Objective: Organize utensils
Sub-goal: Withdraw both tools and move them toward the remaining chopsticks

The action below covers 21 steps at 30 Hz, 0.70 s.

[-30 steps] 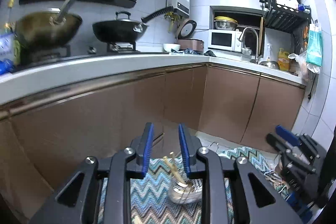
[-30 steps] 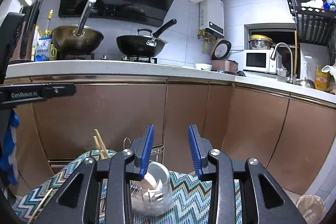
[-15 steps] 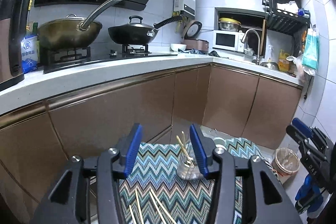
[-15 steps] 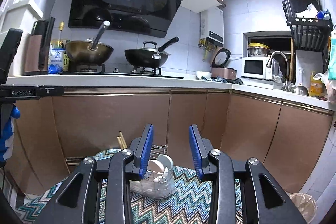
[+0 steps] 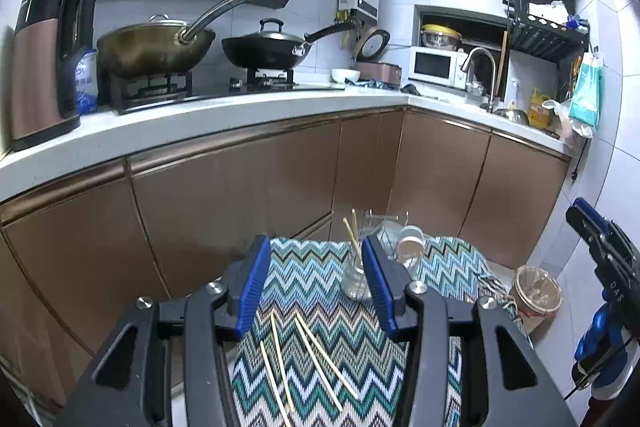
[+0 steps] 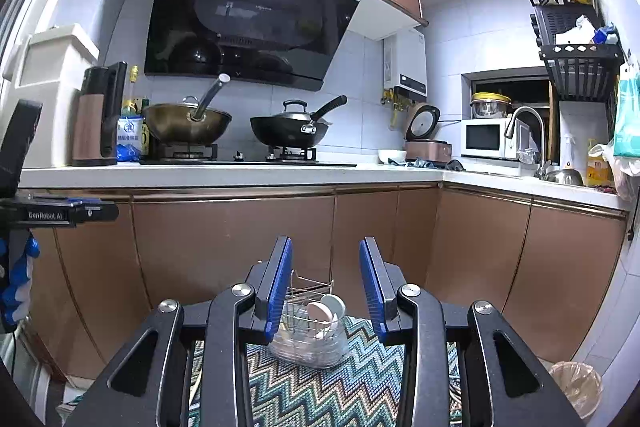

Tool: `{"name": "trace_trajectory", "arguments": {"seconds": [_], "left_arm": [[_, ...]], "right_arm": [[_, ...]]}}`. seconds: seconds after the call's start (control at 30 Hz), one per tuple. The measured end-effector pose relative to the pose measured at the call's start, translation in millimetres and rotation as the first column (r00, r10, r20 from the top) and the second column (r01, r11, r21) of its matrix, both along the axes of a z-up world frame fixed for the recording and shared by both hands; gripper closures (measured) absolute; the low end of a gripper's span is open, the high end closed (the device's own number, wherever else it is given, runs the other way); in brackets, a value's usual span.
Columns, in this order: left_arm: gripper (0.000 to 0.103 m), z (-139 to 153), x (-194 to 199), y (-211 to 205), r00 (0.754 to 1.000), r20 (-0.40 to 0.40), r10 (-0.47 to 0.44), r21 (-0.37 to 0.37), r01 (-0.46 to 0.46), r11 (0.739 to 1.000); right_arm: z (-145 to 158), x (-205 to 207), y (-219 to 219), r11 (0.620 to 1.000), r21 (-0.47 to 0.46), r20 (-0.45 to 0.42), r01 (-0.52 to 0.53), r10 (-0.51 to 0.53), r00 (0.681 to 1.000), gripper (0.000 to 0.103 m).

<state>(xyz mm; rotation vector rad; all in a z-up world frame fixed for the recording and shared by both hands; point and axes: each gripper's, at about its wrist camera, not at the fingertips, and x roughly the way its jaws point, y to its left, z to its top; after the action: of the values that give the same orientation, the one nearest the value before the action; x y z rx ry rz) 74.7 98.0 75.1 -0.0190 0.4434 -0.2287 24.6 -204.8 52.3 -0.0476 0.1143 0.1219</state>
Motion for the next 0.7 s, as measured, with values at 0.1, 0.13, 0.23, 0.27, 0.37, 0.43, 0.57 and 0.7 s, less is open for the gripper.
{"name": "trace_trajectory", "arguments": {"seconds": [0.1, 0.13, 0.23, 0.27, 0.37, 0.43, 0.57, 0.7], "left_arm": [[0.058, -5.7, -4.4, 1.6, 0.999, -0.039, -0.016, -0.010, 0.016, 1.000], [0.058, -8.4, -4.2, 1.8, 0.998, -0.055, -0.021, -0.015, 0.021, 1.000], [0.058, -19.8, 0.1, 1.8, 0.994, -0.105, -0.036, -0.031, 0.033, 0.999], [0.058, -26.1, 4.0, 1.7, 0.991, -0.130, -0.039, -0.036, 0.034, 0.999], [0.058, -46.2, 16.5, 2.7, 0.978, -0.201, -0.048, -0.064, 0.036, 0.997], [0.058, -60.1, 25.7, 3.6, 0.969, -0.244, -0.048, -0.079, 0.029, 0.996], [0.058, -95.6, 50.2, 3.8, 0.936, -0.349, -0.050, -0.109, 0.013, 0.994], [0.058, -130.1, 74.8, 3.5, 0.895, -0.442, -0.054, -0.132, -0.005, 0.991]], "right_arm": [[-1.7, -6.7, -1.9, 1.000, 0.014, -0.010, -0.004, 0.004, 1.000, 0.068], [-3.7, -7.9, -3.0, 1.000, 0.020, -0.017, -0.006, 0.006, 1.000, 0.067], [-12.1, -8.5, -6.1, 0.999, 0.033, -0.041, -0.007, 0.008, 0.999, 0.067], [-16.4, -7.5, -8.1, 0.999, 0.040, -0.053, -0.006, 0.008, 0.999, 0.066], [-32.4, -0.6, -15.4, 0.998, 0.065, -0.102, -0.005, 0.012, 0.995, 0.066], [-47.2, 7.1, -21.0, 0.997, 0.082, -0.148, 0.000, 0.012, 0.989, 0.066], [-78.3, 23.0, -30.8, 0.994, 0.110, -0.243, 0.009, 0.019, 0.970, 0.066], [-109.3, 43.3, -33.1, 0.993, 0.120, -0.347, -0.005, 0.046, 0.937, 0.066]]}}
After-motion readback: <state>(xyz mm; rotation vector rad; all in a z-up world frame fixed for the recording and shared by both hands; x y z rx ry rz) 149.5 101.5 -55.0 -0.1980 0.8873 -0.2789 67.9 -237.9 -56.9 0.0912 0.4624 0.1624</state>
